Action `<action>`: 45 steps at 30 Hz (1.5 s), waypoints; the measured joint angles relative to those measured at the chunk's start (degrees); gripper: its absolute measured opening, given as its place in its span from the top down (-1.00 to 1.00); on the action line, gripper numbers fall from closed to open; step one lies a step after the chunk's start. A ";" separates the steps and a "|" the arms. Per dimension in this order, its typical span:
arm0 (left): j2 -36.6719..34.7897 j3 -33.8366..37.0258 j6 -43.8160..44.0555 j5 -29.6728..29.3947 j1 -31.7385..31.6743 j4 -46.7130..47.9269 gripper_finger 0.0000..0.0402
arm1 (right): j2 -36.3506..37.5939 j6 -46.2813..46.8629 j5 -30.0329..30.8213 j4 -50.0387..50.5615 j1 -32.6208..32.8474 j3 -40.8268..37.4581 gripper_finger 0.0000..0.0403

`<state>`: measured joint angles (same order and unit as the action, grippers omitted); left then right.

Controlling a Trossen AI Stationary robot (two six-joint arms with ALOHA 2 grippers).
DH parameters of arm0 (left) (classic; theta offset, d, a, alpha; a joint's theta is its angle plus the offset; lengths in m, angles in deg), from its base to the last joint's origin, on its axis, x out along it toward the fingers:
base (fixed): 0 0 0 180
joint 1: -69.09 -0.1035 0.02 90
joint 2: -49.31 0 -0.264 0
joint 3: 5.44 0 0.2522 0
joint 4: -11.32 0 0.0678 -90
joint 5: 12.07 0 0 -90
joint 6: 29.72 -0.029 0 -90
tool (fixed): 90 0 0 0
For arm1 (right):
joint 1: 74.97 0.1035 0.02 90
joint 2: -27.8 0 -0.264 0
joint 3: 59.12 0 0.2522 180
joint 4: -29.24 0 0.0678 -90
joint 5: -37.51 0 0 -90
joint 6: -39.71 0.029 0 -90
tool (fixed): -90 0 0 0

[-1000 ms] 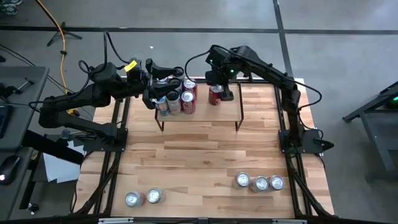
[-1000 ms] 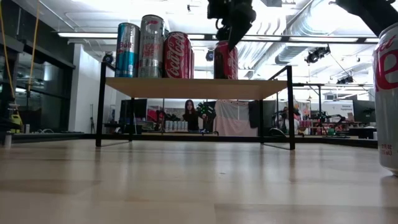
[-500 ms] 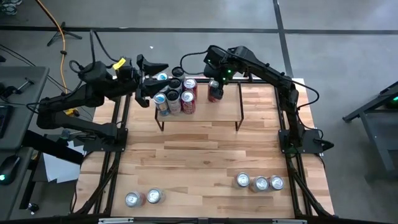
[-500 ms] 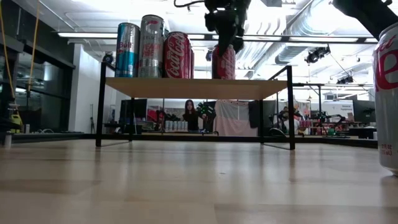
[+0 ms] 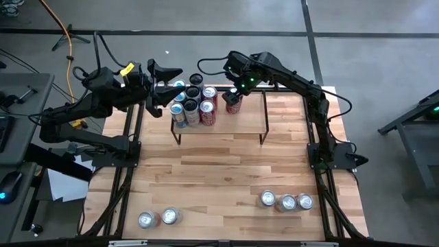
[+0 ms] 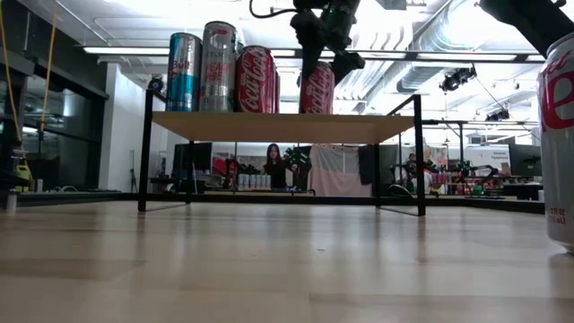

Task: Place canned beverage on shelf
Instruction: Put the red-white soda can aligned with the other red-white soda cans on the shelf

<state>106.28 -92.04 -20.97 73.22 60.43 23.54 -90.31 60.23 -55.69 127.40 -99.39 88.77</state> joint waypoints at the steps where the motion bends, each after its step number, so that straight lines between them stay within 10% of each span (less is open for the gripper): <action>1: 0.00 0.00 0.00 0.00 0.00 0.00 -0.31 | 0.00 0.11 -0.02 0.00 0.00 0.00 -0.57; 26: 0.00 0.00 0.04 0.00 0.02 0.39 -0.31 | 0.00 -5.35 1.20 -0.81 0.42 0.00 -0.57; 45: 0.00 0.00 0.02 0.02 0.02 -0.09 -0.31 | 2.93 -9.01 4.98 -3.09 -0.72 0.13 -0.95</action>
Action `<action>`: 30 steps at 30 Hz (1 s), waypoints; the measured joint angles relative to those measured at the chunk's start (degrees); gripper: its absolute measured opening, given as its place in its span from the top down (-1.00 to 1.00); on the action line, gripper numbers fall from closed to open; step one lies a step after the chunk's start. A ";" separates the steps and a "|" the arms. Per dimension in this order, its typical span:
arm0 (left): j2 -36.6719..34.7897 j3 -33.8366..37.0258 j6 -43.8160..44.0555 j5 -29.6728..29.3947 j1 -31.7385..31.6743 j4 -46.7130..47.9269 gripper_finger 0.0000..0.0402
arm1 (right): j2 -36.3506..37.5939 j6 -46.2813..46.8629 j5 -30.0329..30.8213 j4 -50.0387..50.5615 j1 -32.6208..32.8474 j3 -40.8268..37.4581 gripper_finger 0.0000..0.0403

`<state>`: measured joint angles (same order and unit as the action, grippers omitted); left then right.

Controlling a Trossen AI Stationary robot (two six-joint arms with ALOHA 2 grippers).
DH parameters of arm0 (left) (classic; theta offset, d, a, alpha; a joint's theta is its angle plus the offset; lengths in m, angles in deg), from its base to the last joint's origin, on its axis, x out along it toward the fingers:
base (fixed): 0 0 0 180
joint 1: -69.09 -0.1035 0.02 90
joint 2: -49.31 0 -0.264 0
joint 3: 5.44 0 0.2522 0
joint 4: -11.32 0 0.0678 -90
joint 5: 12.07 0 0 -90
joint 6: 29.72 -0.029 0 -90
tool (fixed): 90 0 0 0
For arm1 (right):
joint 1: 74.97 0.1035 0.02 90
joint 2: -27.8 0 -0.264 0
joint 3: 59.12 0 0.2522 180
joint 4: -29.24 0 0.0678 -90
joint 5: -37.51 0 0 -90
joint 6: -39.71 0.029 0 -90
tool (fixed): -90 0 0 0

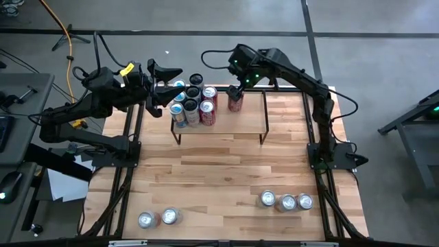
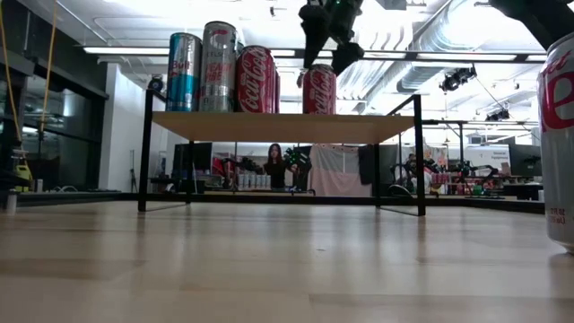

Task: Place canned beverage on shelf
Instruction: Put the red-white soda can aligned with the other red-white soda cans on the shelf

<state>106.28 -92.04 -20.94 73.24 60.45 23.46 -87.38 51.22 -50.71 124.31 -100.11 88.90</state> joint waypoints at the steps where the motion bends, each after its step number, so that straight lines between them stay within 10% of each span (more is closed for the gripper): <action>1: 0.00 0.00 0.00 0.00 0.00 0.01 -0.31 | 0.24 -0.02 0.29 -0.01 -0.02 0.00 -0.95; 17: -0.02 0.00 0.02 -0.59 0.00 0.20 -0.31 | 7.74 -5.55 4.63 -1.33 4.61 -0.07 -0.95; 30: -0.04 0.00 0.00 -0.52 0.02 3.08 -0.31 | 11.01 -2.82 19.61 5.60 16.20 -0.09 -0.96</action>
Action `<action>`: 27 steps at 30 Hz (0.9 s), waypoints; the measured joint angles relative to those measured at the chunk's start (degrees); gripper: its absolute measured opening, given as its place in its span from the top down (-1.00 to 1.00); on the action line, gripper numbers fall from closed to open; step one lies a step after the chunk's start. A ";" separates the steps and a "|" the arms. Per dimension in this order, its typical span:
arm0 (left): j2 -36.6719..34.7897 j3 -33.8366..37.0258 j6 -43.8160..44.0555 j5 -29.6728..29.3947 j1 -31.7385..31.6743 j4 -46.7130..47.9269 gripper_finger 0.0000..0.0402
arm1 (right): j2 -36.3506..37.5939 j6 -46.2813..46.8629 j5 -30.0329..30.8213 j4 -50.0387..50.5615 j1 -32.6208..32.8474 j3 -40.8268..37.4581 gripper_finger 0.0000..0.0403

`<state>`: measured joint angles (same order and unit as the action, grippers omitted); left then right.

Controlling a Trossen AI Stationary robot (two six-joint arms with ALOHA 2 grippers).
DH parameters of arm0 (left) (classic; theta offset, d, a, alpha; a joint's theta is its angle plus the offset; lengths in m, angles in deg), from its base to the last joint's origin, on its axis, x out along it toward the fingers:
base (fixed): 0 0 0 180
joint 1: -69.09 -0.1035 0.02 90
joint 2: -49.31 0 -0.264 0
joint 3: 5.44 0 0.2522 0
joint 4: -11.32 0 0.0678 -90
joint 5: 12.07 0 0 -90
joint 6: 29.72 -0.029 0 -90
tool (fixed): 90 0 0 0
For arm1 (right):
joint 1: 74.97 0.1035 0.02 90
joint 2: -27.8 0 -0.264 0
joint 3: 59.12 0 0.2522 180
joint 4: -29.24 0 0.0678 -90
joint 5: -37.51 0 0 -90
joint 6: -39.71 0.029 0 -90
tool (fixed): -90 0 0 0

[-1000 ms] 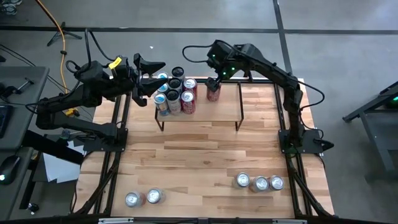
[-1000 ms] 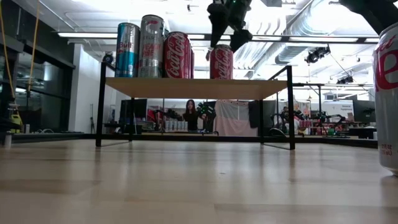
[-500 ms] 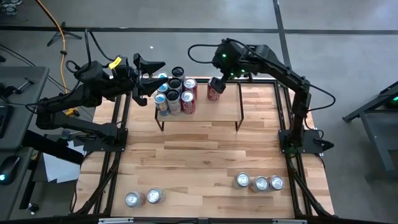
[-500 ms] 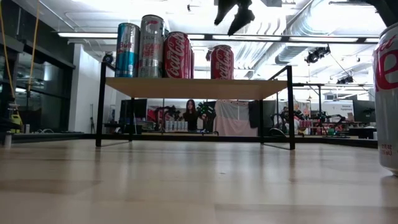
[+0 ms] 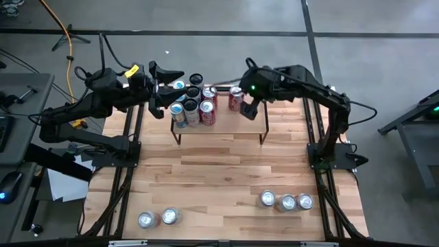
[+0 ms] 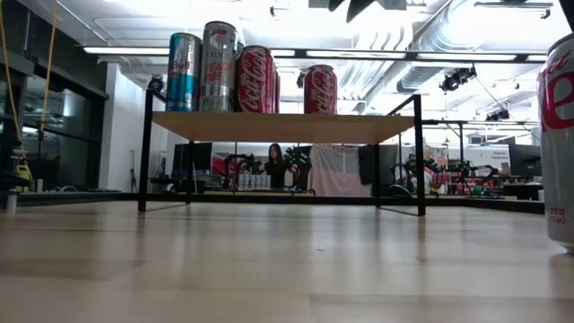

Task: Place canned beverage on shelf
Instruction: Put the red-white soda can aligned with the other red-white soda cans on the shelf

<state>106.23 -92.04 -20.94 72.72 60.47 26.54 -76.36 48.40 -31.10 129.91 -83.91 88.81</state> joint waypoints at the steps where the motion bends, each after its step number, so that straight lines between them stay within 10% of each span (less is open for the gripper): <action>1: 0.00 0.02 0.02 0.00 0.00 0.59 -0.31 | 0.00 0.10 0.95 1.06 0.59 0.00 -0.96; 10: 0.00 0.02 0.59 0.04 0.00 2.73 -0.31 | 11.90 5.12 5.02 -2.68 4.80 -19.47 -0.96; 19: 0.01 0.02 -2.04 -0.57 -0.05 1.68 -0.31 | 35.13 16.71 -2.73 -42.54 8.36 -62.26 -0.96; 27: -0.05 0.69 -2.45 -1.46 -1.48 9.49 -0.23 | 35.87 18.28 -3.82 -57.35 8.19 -74.43 -0.64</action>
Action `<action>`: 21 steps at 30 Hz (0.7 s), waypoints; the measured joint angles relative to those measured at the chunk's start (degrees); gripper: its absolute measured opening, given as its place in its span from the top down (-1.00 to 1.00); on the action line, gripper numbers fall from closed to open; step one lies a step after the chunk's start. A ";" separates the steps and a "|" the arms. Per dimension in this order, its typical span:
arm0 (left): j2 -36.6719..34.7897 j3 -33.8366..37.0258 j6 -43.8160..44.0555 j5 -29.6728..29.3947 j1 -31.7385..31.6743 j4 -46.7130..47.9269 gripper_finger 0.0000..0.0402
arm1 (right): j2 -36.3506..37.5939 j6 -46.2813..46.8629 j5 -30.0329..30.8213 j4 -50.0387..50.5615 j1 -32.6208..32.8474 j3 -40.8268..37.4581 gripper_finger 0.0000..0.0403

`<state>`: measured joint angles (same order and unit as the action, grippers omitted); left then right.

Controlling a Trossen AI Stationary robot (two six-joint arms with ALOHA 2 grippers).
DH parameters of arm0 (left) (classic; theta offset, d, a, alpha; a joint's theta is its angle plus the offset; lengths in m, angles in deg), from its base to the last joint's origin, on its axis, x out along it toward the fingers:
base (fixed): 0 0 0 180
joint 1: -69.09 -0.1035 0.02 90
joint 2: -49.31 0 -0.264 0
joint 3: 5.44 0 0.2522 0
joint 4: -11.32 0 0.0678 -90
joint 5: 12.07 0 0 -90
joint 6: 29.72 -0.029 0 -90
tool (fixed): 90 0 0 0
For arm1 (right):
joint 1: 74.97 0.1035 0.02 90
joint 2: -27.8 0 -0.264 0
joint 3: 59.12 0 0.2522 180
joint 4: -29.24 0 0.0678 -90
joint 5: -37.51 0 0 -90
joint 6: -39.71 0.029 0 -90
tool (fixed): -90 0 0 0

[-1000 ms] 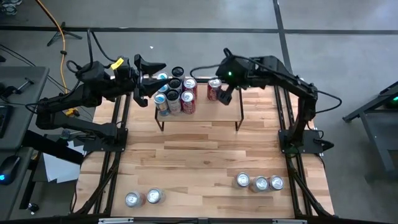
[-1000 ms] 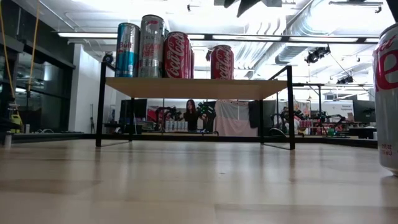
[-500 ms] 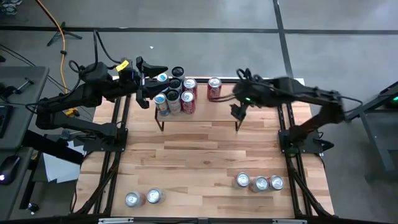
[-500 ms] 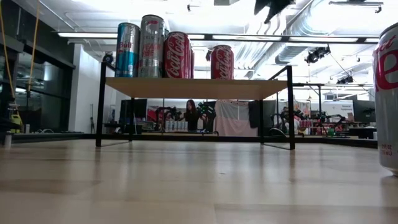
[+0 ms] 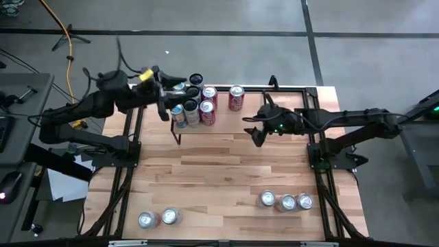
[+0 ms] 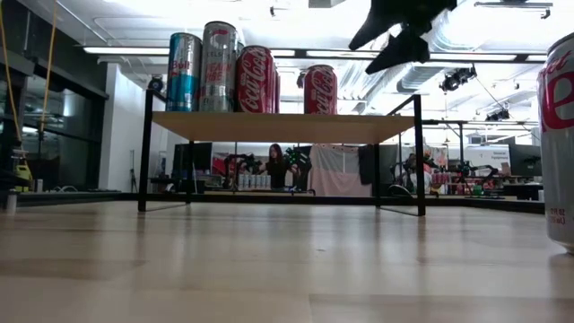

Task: Place canned beverage on shelf
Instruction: Put the red-white soda can aligned with the other red-white soda cans on the shelf

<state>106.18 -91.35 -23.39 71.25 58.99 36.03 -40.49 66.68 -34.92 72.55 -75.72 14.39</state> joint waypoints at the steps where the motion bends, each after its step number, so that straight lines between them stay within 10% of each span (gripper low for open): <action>1: -0.31 1.34 0.19 0.02 0.18 0.50 -0.17 | -0.05 -0.10 0.44 -0.50 0.00 -0.22 -0.51; 9: -11.26 28.18 8.97 4.56 0.50 -23.79 0.85 | -0.19 -6.79 4.25 -3.37 -0.41 0.16 0.90; 13: -18.70 38.33 14.34 8.03 1.06 -35.91 0.94 | -0.41 -6.40 3.44 -6.79 -1.96 0.21 0.88; 21: -27.59 41.03 10.80 8.64 4.69 -29.05 1.00 | -6.46 -1.44 1.35 -9.22 -7.33 0.29 0.98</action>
<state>78.59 -50.32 -12.59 79.89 63.68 6.97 -46.95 65.24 -33.58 63.33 -83.05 14.67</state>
